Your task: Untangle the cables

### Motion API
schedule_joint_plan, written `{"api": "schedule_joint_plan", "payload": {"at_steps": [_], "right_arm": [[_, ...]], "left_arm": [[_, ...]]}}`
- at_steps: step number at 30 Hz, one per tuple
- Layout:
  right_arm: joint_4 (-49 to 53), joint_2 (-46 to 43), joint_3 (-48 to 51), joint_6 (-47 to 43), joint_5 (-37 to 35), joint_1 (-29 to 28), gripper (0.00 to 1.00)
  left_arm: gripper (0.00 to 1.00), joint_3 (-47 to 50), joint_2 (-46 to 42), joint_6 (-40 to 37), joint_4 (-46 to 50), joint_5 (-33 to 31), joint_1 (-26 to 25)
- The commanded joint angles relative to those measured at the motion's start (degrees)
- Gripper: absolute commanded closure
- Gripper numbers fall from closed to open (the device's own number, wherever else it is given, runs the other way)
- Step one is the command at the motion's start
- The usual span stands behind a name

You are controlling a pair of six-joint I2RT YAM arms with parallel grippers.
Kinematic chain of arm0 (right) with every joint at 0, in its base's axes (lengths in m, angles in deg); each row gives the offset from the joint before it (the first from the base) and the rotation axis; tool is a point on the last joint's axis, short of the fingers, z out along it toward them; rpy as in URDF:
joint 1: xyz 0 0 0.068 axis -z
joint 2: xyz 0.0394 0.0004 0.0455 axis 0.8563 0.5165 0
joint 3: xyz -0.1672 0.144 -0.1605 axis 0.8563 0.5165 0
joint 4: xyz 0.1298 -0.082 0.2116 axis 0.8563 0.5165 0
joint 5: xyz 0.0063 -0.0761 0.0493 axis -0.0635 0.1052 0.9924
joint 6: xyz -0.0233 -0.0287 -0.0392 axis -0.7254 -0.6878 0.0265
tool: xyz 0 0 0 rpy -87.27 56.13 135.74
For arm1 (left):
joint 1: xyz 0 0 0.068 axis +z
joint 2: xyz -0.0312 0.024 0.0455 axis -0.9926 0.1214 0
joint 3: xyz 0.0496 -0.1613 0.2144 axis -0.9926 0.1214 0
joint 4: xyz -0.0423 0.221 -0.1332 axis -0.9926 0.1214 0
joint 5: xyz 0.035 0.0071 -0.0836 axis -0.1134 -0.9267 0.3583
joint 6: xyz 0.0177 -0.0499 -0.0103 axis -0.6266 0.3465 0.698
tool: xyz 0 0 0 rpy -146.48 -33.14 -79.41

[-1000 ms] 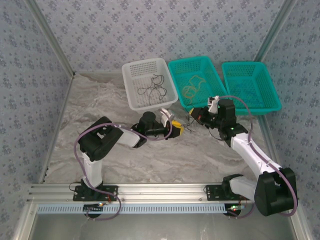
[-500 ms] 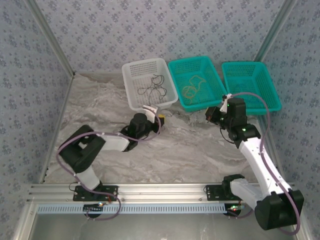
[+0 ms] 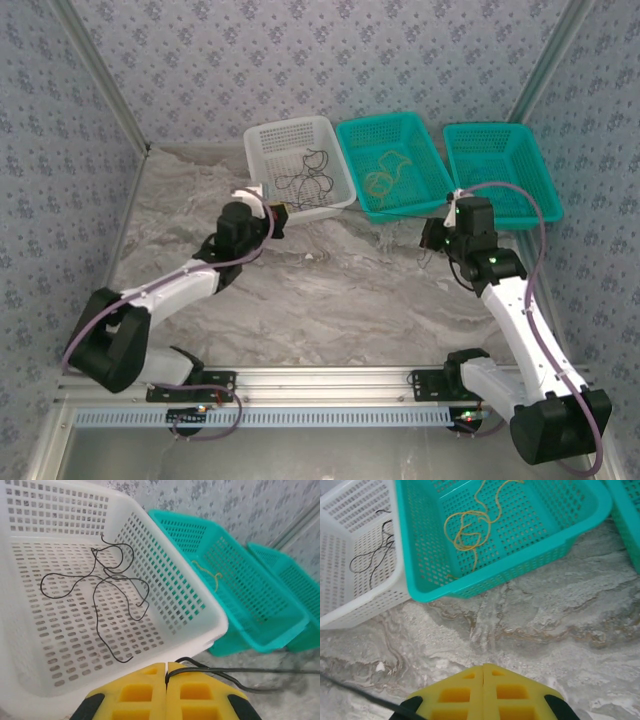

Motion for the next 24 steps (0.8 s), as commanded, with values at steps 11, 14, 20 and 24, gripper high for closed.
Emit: {"api": "schedule_joint_plan", "payload": {"at_steps": [11, 14, 20, 24], "right_arm": [[-18.62, 4.53, -0.7, 2.98, 18.85, 4.85, 1.0], [-23.04, 10.98, -4.97, 2.51, 22.62, 0.29, 1.0], [-26.17, 24.84, -15.93, 0.47, 18.95, -8.21, 1.0], [-26.18, 34.94, -25.7, 0.28, 16.47, -11.13, 1.0]], "left_arm": [[1.0, -6.08, -6.48, 13.09, 8.82, 16.59, 13.5], [1.0, -8.86, -3.59, 12.89, 7.75, 17.11, 13.48], [1.0, -16.6, 2.27, 11.0, 13.36, 14.3, 13.34], [1.0, -19.55, 4.83, 10.45, 14.57, 12.47, 13.41]]}}
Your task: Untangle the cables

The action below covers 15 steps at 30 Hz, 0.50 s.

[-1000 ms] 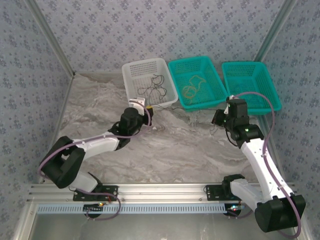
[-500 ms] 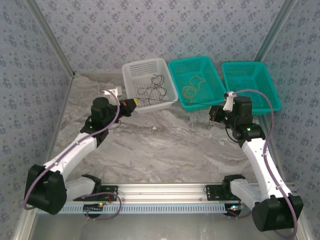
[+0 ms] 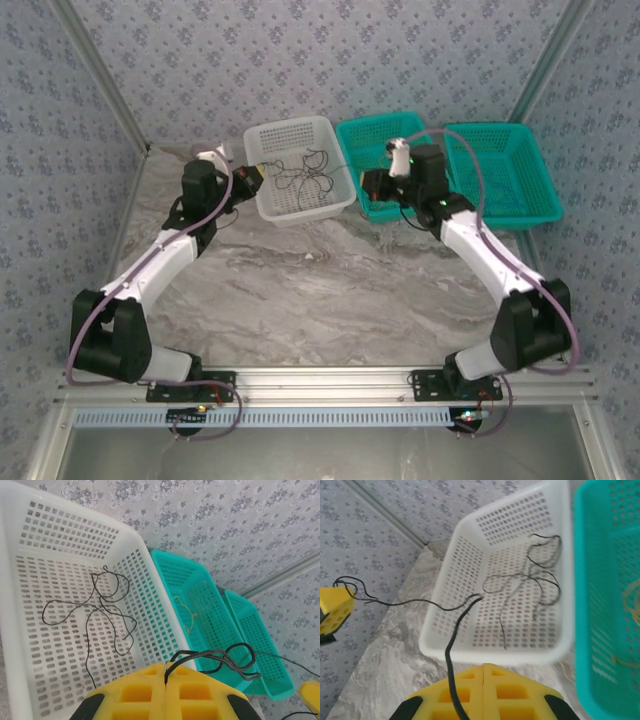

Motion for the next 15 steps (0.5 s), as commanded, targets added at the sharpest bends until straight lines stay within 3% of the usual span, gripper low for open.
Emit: {"api": "schedule_joint_plan", "payload": {"at_steps": [1, 8, 10, 15], "right_arm": [[-2.52, 6.96, -8.01, -0.82, -2.3, -1.78, 1.0], [-5.66, 22.84, -21.63, 1.4, -7.83, -4.6, 0.94], [-5.66, 25.96, -24.55, 1.63, -8.22, -4.68, 0.79], [3.14, 26.72, -27.53, -2.3, -10.84, -4.2, 0.27]], "left_arm": [[1.0, -3.71, 1.56, -1.27, 2.52, -2.8, -0.02], [1.0, -8.37, 6.65, -2.95, 4.65, -5.82, -0.07], [1.0, -9.85, 8.42, -3.04, 5.4, -6.04, -0.09], [1.0, -13.64, 12.59, -4.1, 7.85, -6.73, -0.07]]}}
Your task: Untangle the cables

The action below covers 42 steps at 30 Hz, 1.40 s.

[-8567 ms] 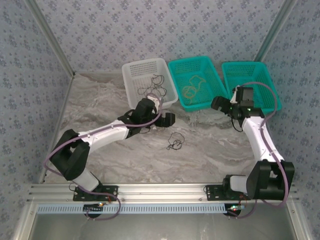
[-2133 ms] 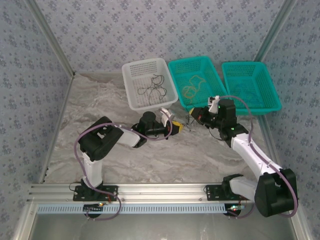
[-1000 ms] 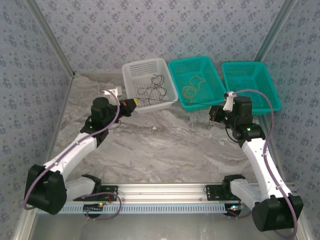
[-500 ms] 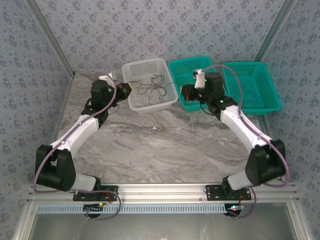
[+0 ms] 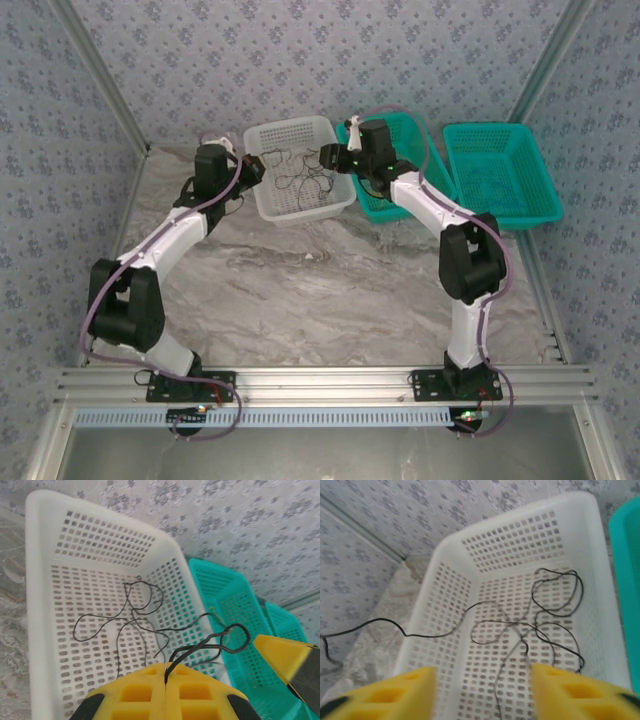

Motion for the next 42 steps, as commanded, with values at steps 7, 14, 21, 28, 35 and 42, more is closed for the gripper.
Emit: {"api": "schedule_joint_plan", "payload": {"at_steps": [7, 14, 21, 28, 35, 42], "right_arm": [[8.48, -17.03, 13.14, -8.48, -7.33, 2.93, 0.0], [10.95, -36.62, 30.5, -9.83, -17.47, 5.35, 0.0], [13.37, -50.99, 45.72, -8.92, -28.65, 11.66, 0.0], [9.47, -55.67, 58.04, -6.35, -39.95, 21.86, 0.0], [-4.87, -55.33, 67.52, -6.19, -38.54, 25.95, 0.0], [-17.68, -49.46, 72.06, -11.21, -31.71, 27.99, 0.0]], "left_arm": [[1.0, -11.44, 7.48, -5.24, 10.71, -1.69, -1.02], [1.0, -24.67, 15.13, -13.86, 26.32, -6.2, -5.3], [0.3, -41.05, 21.74, -25.17, 47.32, -16.9, -9.42], [0.01, -21.35, 4.92, -28.44, 32.48, -16.4, -8.51], [0.01, 8.88, -14.96, -23.46, 12.7, -20.27, -0.36], [0.01, 41.08, -30.08, -27.0, -6.31, -25.58, 13.61]]}}
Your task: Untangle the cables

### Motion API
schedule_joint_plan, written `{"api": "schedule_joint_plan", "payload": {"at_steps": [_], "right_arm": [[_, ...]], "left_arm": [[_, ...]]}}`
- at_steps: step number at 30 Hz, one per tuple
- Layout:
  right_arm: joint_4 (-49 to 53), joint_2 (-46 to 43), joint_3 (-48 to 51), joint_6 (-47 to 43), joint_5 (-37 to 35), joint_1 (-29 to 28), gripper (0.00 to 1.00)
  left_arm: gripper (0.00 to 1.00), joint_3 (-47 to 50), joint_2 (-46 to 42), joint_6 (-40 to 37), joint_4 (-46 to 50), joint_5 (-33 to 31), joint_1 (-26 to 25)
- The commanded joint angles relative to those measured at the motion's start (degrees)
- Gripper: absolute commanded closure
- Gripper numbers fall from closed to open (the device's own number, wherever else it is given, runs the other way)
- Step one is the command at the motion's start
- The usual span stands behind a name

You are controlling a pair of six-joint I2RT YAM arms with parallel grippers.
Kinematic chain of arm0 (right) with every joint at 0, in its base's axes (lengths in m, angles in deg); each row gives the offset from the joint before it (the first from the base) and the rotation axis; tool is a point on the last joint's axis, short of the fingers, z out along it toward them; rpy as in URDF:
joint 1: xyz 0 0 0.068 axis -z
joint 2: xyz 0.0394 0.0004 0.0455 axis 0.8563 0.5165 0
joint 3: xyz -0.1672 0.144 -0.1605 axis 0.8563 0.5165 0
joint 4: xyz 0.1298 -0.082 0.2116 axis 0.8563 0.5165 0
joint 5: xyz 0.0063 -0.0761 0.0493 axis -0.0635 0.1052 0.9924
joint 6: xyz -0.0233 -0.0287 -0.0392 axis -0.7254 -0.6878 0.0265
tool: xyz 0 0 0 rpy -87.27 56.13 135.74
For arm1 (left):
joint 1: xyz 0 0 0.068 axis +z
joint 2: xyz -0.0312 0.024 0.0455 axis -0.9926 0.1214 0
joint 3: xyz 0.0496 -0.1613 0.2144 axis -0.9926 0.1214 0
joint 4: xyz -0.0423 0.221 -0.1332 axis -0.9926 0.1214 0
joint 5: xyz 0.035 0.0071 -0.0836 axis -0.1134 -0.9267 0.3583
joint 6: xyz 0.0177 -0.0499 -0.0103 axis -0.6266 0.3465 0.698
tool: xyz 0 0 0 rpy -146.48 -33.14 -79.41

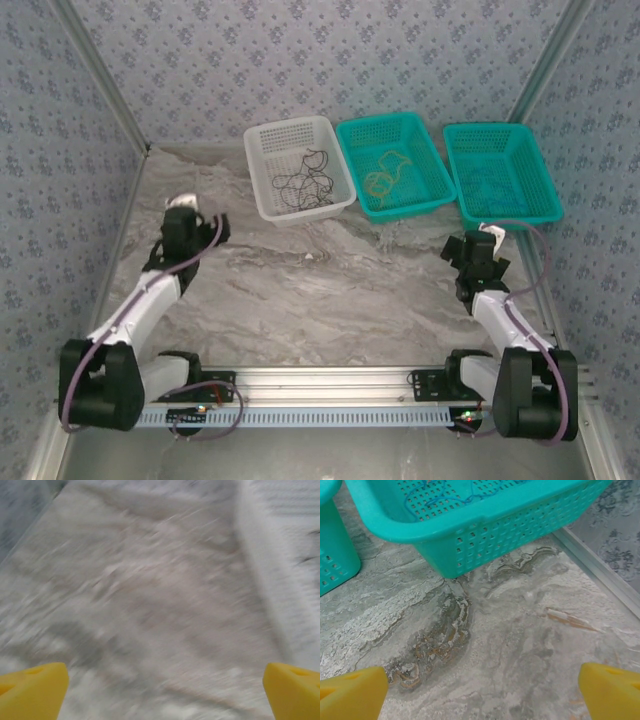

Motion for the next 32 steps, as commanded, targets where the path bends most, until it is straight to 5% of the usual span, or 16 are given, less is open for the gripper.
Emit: {"api": "schedule_joint_plan", "payload": {"at_steps": [1, 5, 10, 13, 16, 18, 20, 32], "right_arm": [[-9.54, 2.55, 1.09, -3.15, 3.43, 0.7, 0.0], [-18.21, 6.89, 2.69, -7.37, 11.36, 2.21, 0.0], [-31.82, 13.82, 2.71, -12.66, 19.01, 2.06, 0.0], [-37.59, 19.41, 2.69, -14.48, 22.22, 1.36, 0.0], [-45.2, 26.08, 2.71, -17.93, 22.66, -1.31, 0.0], [-38.3, 24.74, 0.35, -16.38, 19.54, -0.99, 0.0], [-39.28, 24.78, 0.78, -16.6, 18.37, -1.46, 0.0], [-39.93, 25.05, 1.15, -16.83, 18.39, -1.69, 0.0]], "left_arm": [[0.01, 9.65, -3.59, -0.84, -12.39, -1.81, 5.72], [0.01, 15.59, 0.11, 0.36, -22.13, 2.07, 10.09], [0.01, 8.98, 14.6, -4.22, -32.36, 14.18, 10.59], [0.01, 8.16, 16.15, -8.55, -33.87, 12.66, 9.72], [0.01, 16.8, 19.73, -9.12, -52.67, 13.14, 9.84], [0.01, 19.86, 27.54, -10.31, -69.32, 15.23, 9.21], [0.0, 14.35, 21.65, -9.67, -49.49, 11.79, 9.08], [0.01, 10.84, 24.06, -9.39, -46.2, 6.02, 7.26]]}}
